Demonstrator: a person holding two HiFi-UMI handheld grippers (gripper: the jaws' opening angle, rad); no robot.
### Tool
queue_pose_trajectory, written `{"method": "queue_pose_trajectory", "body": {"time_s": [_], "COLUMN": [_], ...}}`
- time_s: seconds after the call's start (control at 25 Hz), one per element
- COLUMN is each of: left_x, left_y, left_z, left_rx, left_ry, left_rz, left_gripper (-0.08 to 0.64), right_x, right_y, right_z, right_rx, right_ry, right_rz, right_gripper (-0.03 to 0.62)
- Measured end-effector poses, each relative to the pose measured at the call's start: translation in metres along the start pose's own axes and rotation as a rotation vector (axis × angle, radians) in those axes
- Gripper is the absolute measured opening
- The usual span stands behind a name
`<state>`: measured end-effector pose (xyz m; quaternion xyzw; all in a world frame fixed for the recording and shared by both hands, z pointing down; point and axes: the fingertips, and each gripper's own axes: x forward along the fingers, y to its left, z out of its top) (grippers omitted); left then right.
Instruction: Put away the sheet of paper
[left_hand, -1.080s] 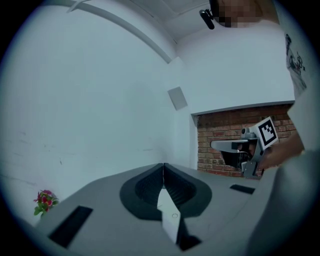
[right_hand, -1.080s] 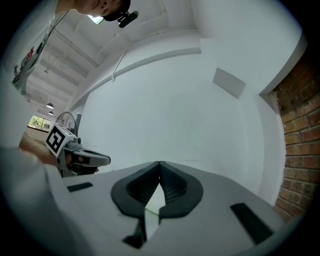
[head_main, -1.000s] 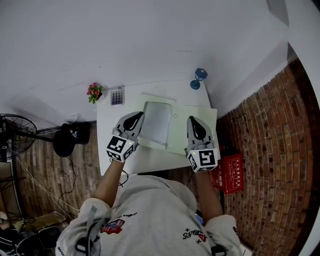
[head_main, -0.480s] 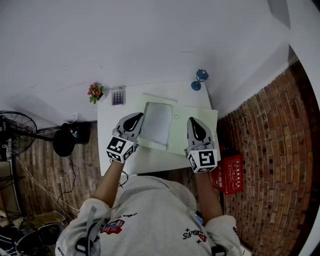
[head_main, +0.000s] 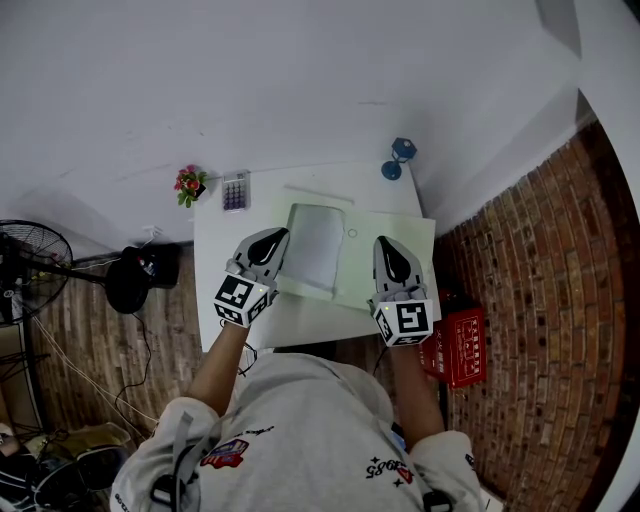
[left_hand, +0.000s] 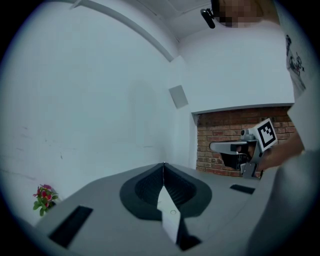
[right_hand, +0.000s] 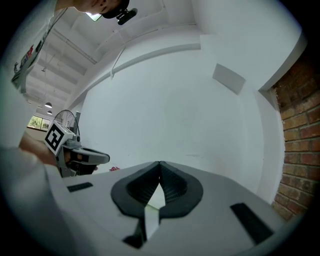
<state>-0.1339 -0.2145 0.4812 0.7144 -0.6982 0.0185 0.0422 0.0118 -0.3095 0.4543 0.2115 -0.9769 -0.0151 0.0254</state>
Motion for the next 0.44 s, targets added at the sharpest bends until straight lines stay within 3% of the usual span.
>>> {"method": "queue_pose_trajectory", "body": {"time_s": [0.44], "left_x": [0.0019], "left_y": [-0.0042], "left_z": [-0.0082], "left_rx": [-0.014], "left_ry": [0.014], "left_rz": [-0.006], "left_gripper": [0.023], "right_x": [-0.0017], "right_y": [-0.0052], "right_z": [-0.0071], "right_rx": [0.007], "right_ry": [0.02], "right_rz": [0.002], "right_gripper": [-0.003]}}
